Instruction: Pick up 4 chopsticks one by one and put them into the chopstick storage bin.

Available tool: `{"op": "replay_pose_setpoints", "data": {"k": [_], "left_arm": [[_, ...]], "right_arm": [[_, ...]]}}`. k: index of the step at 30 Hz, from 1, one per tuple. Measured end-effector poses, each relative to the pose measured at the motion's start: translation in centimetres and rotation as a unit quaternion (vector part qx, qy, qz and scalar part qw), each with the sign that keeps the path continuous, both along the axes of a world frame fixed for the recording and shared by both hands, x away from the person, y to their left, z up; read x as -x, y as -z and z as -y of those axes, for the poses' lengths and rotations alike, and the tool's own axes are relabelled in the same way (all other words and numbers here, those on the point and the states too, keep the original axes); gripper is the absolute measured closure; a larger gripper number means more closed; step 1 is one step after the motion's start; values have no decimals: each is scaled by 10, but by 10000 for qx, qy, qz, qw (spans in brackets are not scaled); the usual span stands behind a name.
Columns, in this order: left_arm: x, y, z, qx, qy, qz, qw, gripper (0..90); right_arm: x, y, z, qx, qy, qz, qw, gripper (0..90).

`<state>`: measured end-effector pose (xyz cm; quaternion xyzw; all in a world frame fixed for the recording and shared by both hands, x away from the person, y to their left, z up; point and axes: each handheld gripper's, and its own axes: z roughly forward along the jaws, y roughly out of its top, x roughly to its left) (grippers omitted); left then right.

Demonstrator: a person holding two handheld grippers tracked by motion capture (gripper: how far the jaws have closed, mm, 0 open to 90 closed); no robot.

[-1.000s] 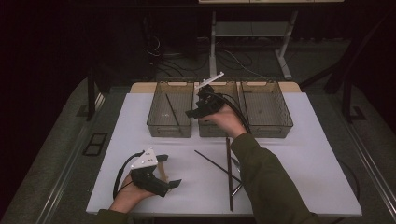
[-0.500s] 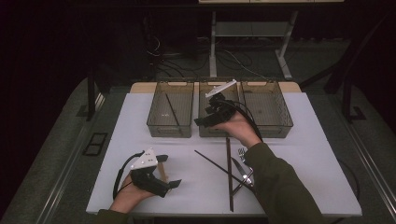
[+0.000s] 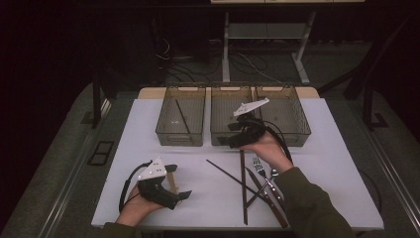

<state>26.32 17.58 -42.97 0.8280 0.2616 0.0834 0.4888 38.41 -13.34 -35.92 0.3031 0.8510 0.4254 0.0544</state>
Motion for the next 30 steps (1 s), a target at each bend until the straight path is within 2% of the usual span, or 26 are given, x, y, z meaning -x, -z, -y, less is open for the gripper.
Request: {"op": "replay_pose_setpoints", "data": {"k": [3,10,22,25,30], "left_arm": [[0,0,-1,-1,-3,9,10000,0],[0,0,-1,2,-21,4,10000,0],[1,0,0,-25,-27,-6,10000,0],[1,0,0,-14,-32,-5,10000,0],[1,0,0,-26,-51,-16,10000,0]], "right_arm": [[8,5,11,9,-29,57,10000,300],[22,11,29,-61,21,37,10000,304],[59,22,68,-137,120,104,9998,335],[68,23,77,-242,162,71,9995,362],[80,27,86,-185,175,-10,9997,414]]}}
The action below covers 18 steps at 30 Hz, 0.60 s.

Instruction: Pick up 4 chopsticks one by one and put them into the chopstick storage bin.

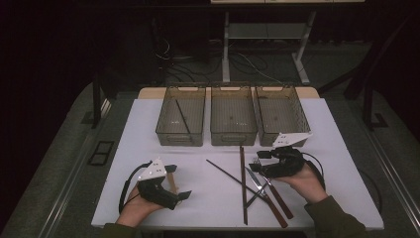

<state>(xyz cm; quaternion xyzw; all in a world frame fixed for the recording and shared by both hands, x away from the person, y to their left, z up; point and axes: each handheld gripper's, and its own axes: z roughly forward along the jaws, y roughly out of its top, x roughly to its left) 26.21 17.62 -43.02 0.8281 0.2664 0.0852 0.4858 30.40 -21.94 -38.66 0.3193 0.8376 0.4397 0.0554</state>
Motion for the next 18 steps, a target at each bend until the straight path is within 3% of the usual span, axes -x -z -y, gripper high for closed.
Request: {"op": "replay_pose_setpoints", "data": {"k": [18], "left_arm": [[0,0,-1,-3,0,-7,10000,0]], "right_arm": [[29,24,10,273,-177,-339,9989,641]]}}
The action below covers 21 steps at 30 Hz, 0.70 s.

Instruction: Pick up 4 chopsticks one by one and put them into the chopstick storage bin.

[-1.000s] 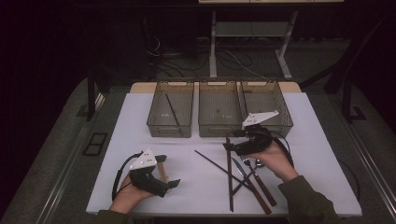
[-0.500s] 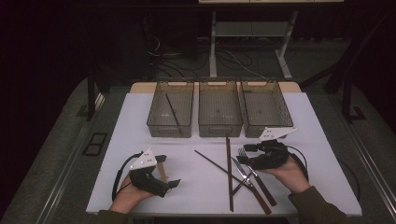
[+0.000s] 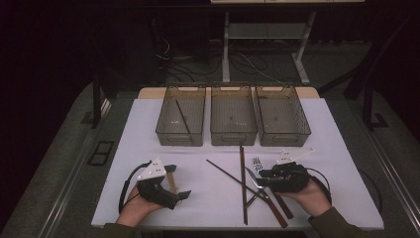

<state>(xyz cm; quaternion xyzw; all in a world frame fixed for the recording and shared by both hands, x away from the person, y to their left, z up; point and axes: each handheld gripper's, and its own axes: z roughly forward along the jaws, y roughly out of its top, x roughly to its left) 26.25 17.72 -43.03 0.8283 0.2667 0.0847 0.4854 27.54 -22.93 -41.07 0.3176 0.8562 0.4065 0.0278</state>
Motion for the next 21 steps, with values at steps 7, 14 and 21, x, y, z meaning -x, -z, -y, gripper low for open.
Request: {"op": "replay_pose_setpoints", "data": {"k": [7,14,21], "left_arm": [[0,0,0,2,7,-1,10000,0],[0,0,0,13,4,9,10000,0],[0,0,0,1,11,22,10000,0]], "right_arm": [[2,7,-9,196,-193,-56,9996,689],[3,11,-17,273,-295,-120,9991,705],[4,19,-29,470,-389,-185,9980,705]]}}
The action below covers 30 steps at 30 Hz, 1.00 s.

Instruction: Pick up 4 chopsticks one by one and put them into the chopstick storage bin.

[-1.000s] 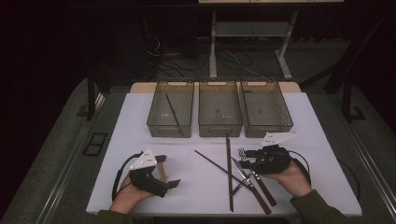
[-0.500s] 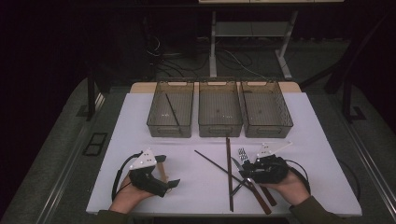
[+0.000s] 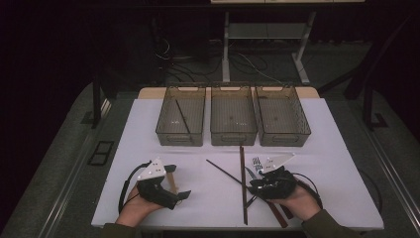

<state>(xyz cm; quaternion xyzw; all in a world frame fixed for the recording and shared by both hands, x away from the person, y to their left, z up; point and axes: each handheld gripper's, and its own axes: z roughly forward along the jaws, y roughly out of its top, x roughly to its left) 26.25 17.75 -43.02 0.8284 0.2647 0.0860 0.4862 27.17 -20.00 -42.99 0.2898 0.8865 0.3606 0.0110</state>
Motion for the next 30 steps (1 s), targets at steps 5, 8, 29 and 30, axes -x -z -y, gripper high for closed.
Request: {"op": "replay_pose_setpoints", "data": {"k": [5,8,29,30], "left_arm": [[0,0,0,0,1,-2,10000,0],[0,0,0,1,1,-4,10000,0],[0,0,0,-2,15,-3,10000,0],[1,0,0,3,13,-5,10000,0]], "right_arm": [[0,5,-4,163,-21,1,9999,710],[-1,6,-4,205,-5,2,9998,713],[-1,11,-7,447,-14,196,9988,780],[-1,11,-7,449,0,201,9988,784]]}}
